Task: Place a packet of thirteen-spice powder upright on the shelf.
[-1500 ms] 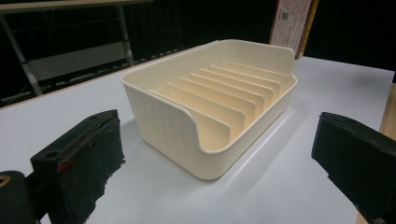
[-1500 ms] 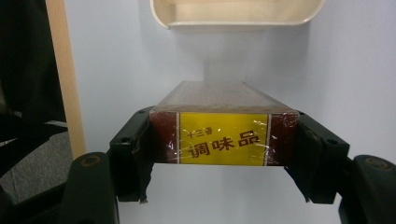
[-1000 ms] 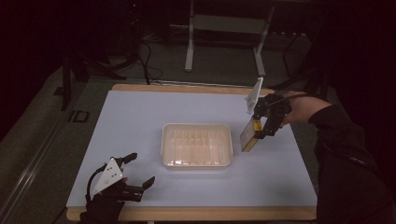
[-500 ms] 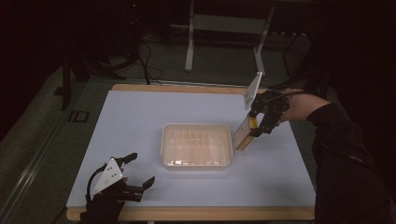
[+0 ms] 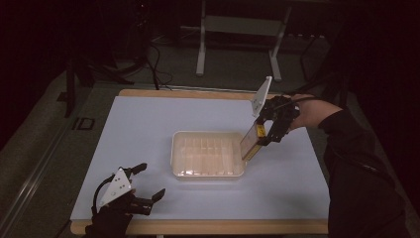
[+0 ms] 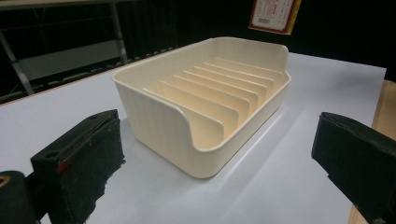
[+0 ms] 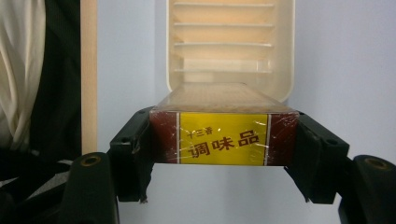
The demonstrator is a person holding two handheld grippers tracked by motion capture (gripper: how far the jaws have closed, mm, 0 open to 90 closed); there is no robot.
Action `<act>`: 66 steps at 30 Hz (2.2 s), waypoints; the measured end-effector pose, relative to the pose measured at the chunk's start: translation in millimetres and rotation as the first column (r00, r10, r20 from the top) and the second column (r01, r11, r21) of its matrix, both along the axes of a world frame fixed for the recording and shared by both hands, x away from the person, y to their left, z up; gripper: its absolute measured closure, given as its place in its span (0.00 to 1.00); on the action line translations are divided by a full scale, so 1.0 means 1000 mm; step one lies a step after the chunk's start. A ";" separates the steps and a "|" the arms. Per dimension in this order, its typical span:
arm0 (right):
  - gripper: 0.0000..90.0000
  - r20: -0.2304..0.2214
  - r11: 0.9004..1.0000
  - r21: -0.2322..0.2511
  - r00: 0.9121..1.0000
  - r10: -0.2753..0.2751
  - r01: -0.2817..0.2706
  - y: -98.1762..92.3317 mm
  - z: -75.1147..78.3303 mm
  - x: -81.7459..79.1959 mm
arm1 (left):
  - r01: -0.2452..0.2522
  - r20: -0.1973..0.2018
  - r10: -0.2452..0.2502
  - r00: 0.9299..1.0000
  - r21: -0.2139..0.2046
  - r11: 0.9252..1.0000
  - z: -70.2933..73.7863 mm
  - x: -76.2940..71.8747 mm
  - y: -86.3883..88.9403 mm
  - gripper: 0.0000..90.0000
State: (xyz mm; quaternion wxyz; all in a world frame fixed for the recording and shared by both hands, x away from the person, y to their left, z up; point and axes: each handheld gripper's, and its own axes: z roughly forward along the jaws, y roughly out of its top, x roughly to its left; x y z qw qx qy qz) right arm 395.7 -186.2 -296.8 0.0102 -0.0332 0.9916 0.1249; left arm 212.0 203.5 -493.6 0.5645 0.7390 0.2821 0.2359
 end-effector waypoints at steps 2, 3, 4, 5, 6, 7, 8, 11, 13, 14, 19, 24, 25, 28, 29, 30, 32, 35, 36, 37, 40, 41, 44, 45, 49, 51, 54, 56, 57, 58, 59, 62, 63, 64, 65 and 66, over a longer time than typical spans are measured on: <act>0.35 0.002 1.000 0.007 1.000 0.008 -0.008 0.003 -0.001 0.000 | 0.002 -0.002 -0.002 1.000 0.001 1.000 0.000 0.000 0.000 0.02; 0.35 0.001 1.000 0.008 1.000 0.005 -0.005 0.004 -0.001 0.000 | 0.004 -0.003 -0.004 1.000 0.001 1.000 0.000 0.000 -0.001 0.02; 0.35 0.002 1.000 0.012 1.000 0.009 -0.009 0.006 -0.001 0.000 | 0.004 -0.003 -0.004 1.000 0.001 1.000 0.000 0.000 -0.001 0.02; 0.35 0.002 1.000 0.015 1.000 0.008 -0.008 0.008 -0.001 0.000 | 0.004 -0.002 -0.004 1.000 0.001 1.000 0.000 0.000 -0.001 0.02; 0.35 0.002 1.000 0.018 1.000 0.011 -0.011 0.010 -0.001 0.000 | 0.005 -0.002 -0.005 1.000 0.001 1.000 0.000 0.000 0.000 0.02; 0.35 0.002 1.000 0.018 1.000 0.011 -0.011 0.010 -0.001 0.000 | 0.005 -0.002 -0.005 1.000 0.001 1.000 0.000 0.000 0.000 0.02; 0.35 -0.001 1.000 0.022 1.000 0.008 -0.008 0.012 -0.001 -0.001 | 0.003 -0.002 -0.003 1.000 0.001 1.000 0.000 0.000 0.000 0.02; 0.35 -0.001 0.999 0.033 1.000 0.020 -0.020 0.020 -0.004 -0.001 | 0.004 -0.002 -0.004 1.000 0.000 1.000 0.000 0.000 0.000 0.02; 0.35 -0.004 0.999 0.038 1.000 0.024 -0.024 0.023 -0.006 -0.001 | 0.005 -0.003 -0.005 1.000 0.002 1.000 0.000 0.000 0.000 0.02; 0.35 -0.007 0.999 0.042 1.000 0.028 -0.028 0.025 -0.007 0.000 | 0.005 -0.004 -0.005 1.000 0.002 1.000 0.000 0.001 -0.001 0.02; 0.35 -0.022 0.999 0.043 0.999 0.028 -0.027 0.031 -0.012 0.001 | 0.006 -0.004 -0.006 1.000 0.003 1.000 0.000 0.000 -0.001 0.02; 0.35 -0.024 0.997 0.071 0.999 0.034 -0.032 0.041 -0.014 0.002 | 0.007 -0.004 -0.007 1.000 0.002 1.000 0.000 0.001 -0.001 0.02; 0.35 -0.025 0.996 0.081 0.999 0.043 -0.040 0.042 -0.014 0.001 | 0.009 -0.004 -0.009 1.000 0.003 1.000 0.000 0.001 -0.001 0.02; 0.35 -0.026 0.994 0.094 0.998 0.053 -0.051 0.047 -0.014 0.000 | 0.012 -0.004 -0.012 1.000 0.005 1.000 0.000 0.001 -0.001 0.02; 0.35 -0.016 0.992 0.103 0.998 0.068 -0.066 0.050 -0.016 -0.001 | 0.013 -0.003 -0.013 1.000 0.004 1.000 0.000 0.001 -0.001 0.02; 0.35 -0.016 0.992 0.106 0.997 0.069 -0.067 0.051 -0.016 -0.002 | 0.013 -0.003 -0.013 1.000 0.004 1.000 0.000 0.001 -0.001 0.02; 0.35 -0.016 0.991 0.117 0.997 0.072 -0.069 0.053 -0.017 -0.001 | 0.014 -0.003 -0.014 1.000 0.003 1.000 0.000 0.001 -0.001 0.02; 0.35 -0.009 0.988 0.135 0.997 0.071 -0.069 0.055 -0.020 0.002 | 0.015 -0.002 -0.015 1.000 0.002 1.000 0.000 0.001 -0.001 0.02; 0.35 0.001 0.987 0.141 0.997 0.074 -0.073 0.055 -0.022 0.003 | 0.015 -0.003 -0.015 1.000 0.002 1.000 0.000 0.001 -0.001 0.02; 0.35 0.003 0.987 0.145 0.997 0.075 -0.074 0.056 -0.024 0.004 | 0.015 -0.003 -0.015 1.000 0.002 1.000 0.000 0.001 -0.001 0.02; 0.35 -0.011 0.984 0.164 0.998 0.067 -0.064 0.056 -0.028 0.008 | 0.018 -0.002 -0.018 1.000 0.003 1.000 0.000 0.001 -0.001 0.02; 0.35 -0.020 0.984 0.167 0.998 0.067 -0.063 0.057 -0.029 0.008 | 0.019 -0.003 -0.019 1.000 0.001 1.000 0.000 0.001 -0.001 0.02; 0.35 -0.023 0.979 0.190 0.997 0.074 -0.068 0.058 -0.034 0.011 | 0.020 -0.003 -0.020 1.000 0.002 1.000 0.000 0.001 -0.001 0.02; 0.35 -0.023 0.979 0.190 0.997 0.074 -0.068 0.058 -0.034 0.011 | 0.020 -0.003 -0.020 1.000 0.002 1.000 0.000 0.001 -0.001 0.02; 0.35 -0.023 0.978 0.196 0.997 0.075 -0.069 0.059 -0.042 0.015 | 0.019 -0.001 -0.019 1.000 0.001 1.000 0.000 0.000 -0.001 0.02; 0.35 -0.026 0.979 0.194 0.997 0.076 -0.069 0.059 -0.045 0.016 | 0.019 -0.001 -0.019 1.000 0.002 1.000 0.000 0.000 -0.001 0.02; 0.35 -0.026 0.979 0.194 0.997 0.067 -0.061 0.059 -0.049 0.018 | 0.022 -0.001 -0.022 1.000 0.007 1.000 0.000 0.001 -0.001 0.02; 0.35 -0.033 0.978 0.200 0.998 0.057 -0.049 0.059 -0.054 0.021 | 0.023 -0.001 -0.023 1.000 0.006 1.000 0.000 0.000 -0.001 0.02; 0.35 -0.036 0.979 0.200 0.998 0.056 -0.048 0.059 -0.055 0.022 | 0.023 -0.001 -0.023 1.000 0.008 1.000 0.000 0.001 -0.001 0.02; 0.35 -0.036 0.979 0.200 0.998 0.056 -0.048 0.059 -0.055 0.022 | 0.024 -0.001 -0.024 1.000 0.010 1.000 0.000 0.001 -0.001 0.02; 0.35 -0.043 0.981 0.190 0.998 0.052 -0.043 0.059 -0.059 0.023 | 0.025 -0.001 -0.025 1.000 0.011 1.000 0.000 0.000 -0.001 0.02; 0.35 -0.043 0.985 0.165 0.998 0.046 -0.039 0.060 -0.064 0.025 | 0.025 -0.001 -0.025 1.000 0.011 1.000 0.000 0.000 -0.001 0.02; 0.35 -0.043 0.985 0.165 0.998 0.046 -0.039 0.060 -0.064 0.025 | 0.025 -0.001 -0.025 1.000 0.011 1.000 0.000 0.000 -0.001 0.02; 0.35 -0.048 0.986 0.161 0.998 0.040 -0.032 0.062 -0.067 0.025 | 0.026 -0.001 -0.026 1.000 0.011 1.000 0.000 0.001 -0.001 0.02; 0.35 -0.048 0.986 0.161 0.998 0.043 -0.035 0.062 -0.067 0.025 | 0.026 -0.001 -0.026 1.000 0.011 1.000 0.000 0.000 -0.001 0.02; 0.35 -0.048 0.986 0.161 0.998 0.043 -0.035 0.062 -0.067 0.025 | 0.026 -0.001 -0.026 1.000 0.011 1.000 0.000 0.000 -0.001 0.02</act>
